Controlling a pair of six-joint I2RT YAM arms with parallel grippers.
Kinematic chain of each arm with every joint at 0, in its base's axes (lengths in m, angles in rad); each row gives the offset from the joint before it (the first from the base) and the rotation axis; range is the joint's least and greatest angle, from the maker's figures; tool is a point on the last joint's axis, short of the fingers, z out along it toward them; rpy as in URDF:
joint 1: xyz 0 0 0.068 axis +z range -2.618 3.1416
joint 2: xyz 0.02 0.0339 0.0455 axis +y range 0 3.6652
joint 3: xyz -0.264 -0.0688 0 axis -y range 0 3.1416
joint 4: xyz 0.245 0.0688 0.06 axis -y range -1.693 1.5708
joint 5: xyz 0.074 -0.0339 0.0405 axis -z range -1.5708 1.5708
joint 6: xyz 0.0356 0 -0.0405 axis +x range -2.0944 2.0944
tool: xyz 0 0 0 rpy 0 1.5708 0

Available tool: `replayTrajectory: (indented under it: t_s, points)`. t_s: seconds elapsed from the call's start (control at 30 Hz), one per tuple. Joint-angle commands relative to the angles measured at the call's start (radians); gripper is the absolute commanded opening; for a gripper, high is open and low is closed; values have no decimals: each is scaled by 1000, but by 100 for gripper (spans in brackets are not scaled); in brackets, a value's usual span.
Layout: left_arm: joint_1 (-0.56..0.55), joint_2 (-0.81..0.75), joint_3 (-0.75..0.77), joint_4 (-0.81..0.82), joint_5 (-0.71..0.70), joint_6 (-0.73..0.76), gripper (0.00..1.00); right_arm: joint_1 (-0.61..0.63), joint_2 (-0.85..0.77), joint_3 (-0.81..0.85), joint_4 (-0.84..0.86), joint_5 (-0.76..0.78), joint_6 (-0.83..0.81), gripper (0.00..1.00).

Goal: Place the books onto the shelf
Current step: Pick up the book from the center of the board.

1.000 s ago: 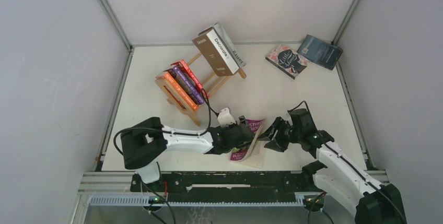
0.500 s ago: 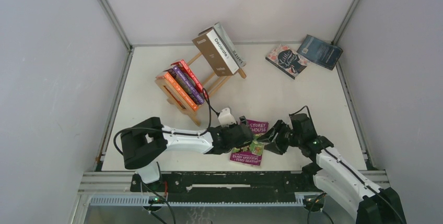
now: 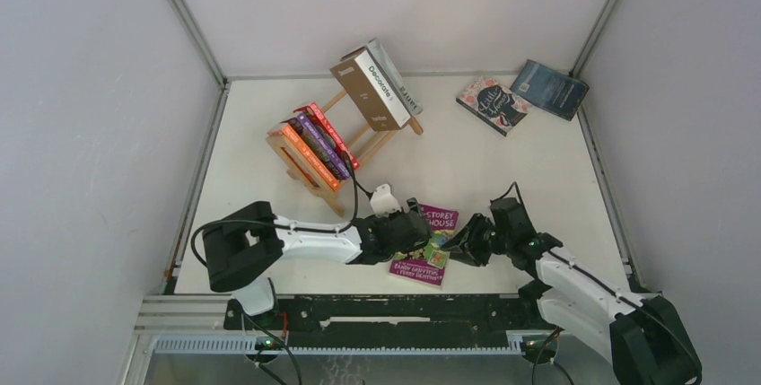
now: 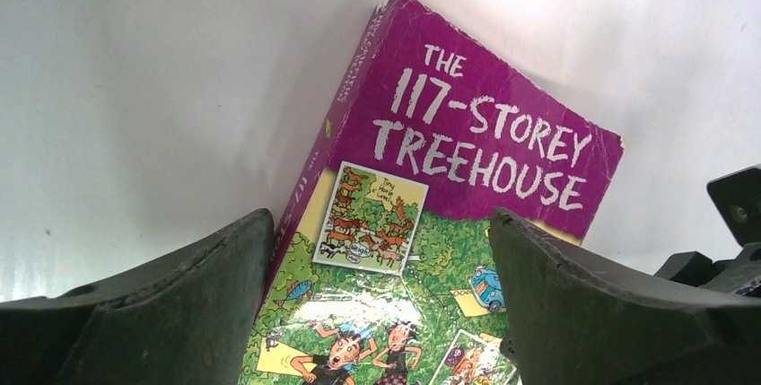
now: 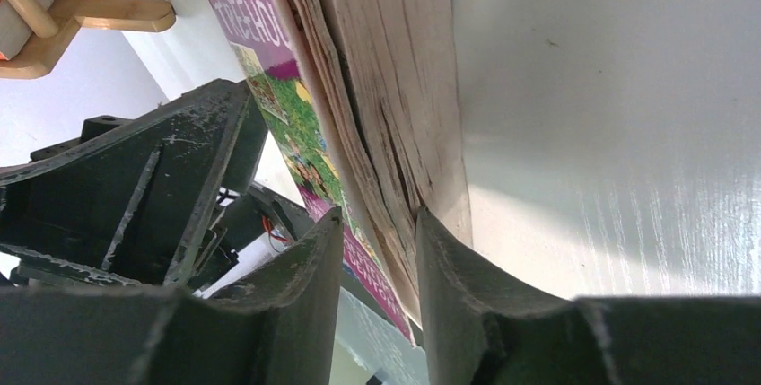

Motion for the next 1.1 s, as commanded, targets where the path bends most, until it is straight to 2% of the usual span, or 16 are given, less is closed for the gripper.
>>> replayTrajectory:
  t_s: [0.0, 0.3, 0.7, 0.77, 0.93, 1.07]
  points:
    - [0, 26, -73, -56, 90, 12, 96, 28, 10, -19, 164, 27, 36, 40]
    - [1, 28, -110, 56, 145, 38, 96, 47, 11, -30, 341, -16, 94, 31]
    - [-3, 7, -122, 48, 141, 45, 96, 106, 83, 0, 427, -10, 117, 32]
    - [-4, -3, -123, 29, 129, 40, 96, 107, 79, -1, 419, -5, 114, 27]
    - [15, -54, -173, 23, 115, 0, 100, 74, 30, 4, 397, -33, 102, 1]
    - [36, -111, -276, 97, 120, -59, 100, 29, -11, 11, 392, -92, 108, 0]
